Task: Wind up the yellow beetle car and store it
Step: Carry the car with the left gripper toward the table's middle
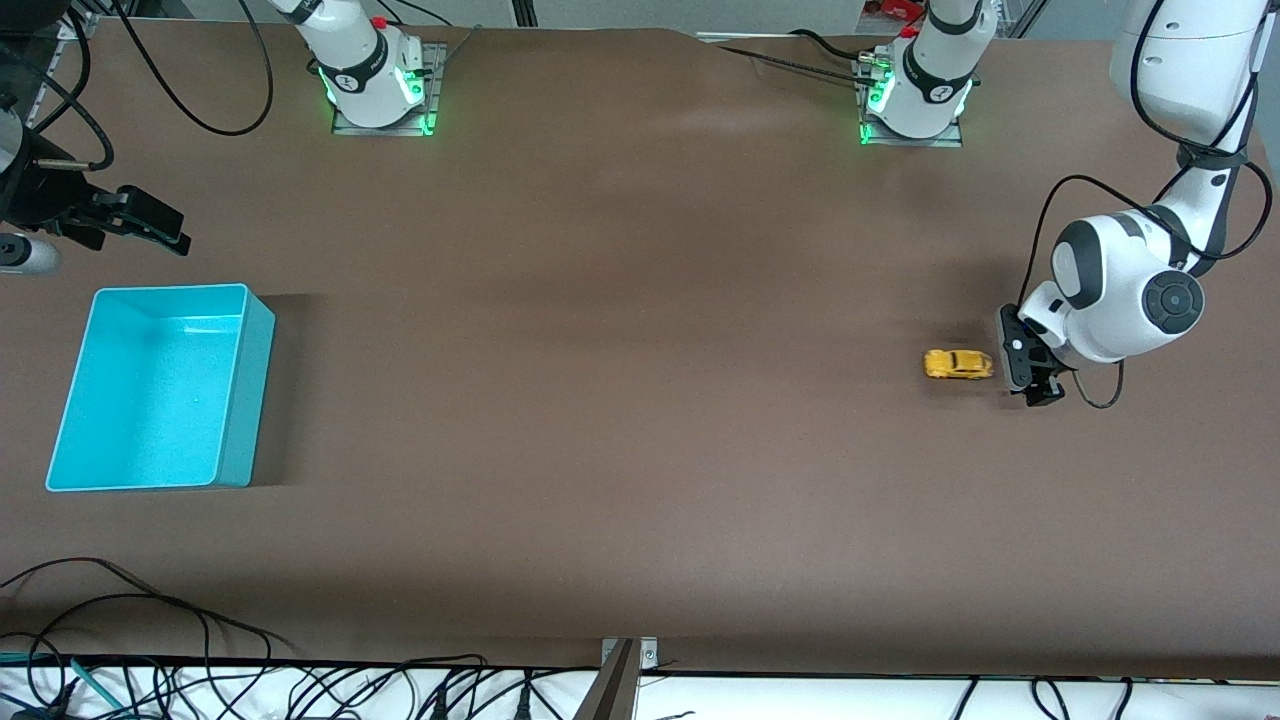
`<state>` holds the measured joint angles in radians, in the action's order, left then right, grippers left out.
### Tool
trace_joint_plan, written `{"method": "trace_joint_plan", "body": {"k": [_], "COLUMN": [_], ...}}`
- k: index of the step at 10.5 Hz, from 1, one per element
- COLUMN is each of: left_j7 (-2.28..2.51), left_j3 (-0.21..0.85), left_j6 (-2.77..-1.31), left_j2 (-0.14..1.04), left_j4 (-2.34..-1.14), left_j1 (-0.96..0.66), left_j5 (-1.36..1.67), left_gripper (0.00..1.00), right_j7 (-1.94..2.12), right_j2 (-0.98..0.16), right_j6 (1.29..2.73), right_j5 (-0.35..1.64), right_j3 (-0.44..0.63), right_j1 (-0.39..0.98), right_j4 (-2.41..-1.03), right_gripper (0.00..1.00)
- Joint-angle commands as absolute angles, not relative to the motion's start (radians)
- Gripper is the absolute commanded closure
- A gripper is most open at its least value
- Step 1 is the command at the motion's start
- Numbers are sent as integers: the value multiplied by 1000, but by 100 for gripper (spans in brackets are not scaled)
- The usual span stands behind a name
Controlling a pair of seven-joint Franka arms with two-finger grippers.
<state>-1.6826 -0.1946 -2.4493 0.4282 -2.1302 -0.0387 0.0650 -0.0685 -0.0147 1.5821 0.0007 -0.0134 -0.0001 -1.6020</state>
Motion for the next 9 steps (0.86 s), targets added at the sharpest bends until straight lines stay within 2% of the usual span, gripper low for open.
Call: {"method": "trace_joint_plan", "body": {"k": [1, 9], "left_j7": [-1712, -1700], "left_j3": [-201, -201], "left_j6": [-2422, -2422], "left_j2": [430, 342], "left_j4": [-2114, -2132], "left_j1": [-48, -49], "left_j5": [100, 97], "left_gripper": [0, 0], "right_j7": [-75, -75], "right_j2": [-23, -23], "right_j6": [1574, 1574], "right_j5": [17, 17], "right_j3": [-14, -14], "right_j1": [-2, -2], "right_j4": [-1578, -1578], "right_gripper": [0, 0]}}
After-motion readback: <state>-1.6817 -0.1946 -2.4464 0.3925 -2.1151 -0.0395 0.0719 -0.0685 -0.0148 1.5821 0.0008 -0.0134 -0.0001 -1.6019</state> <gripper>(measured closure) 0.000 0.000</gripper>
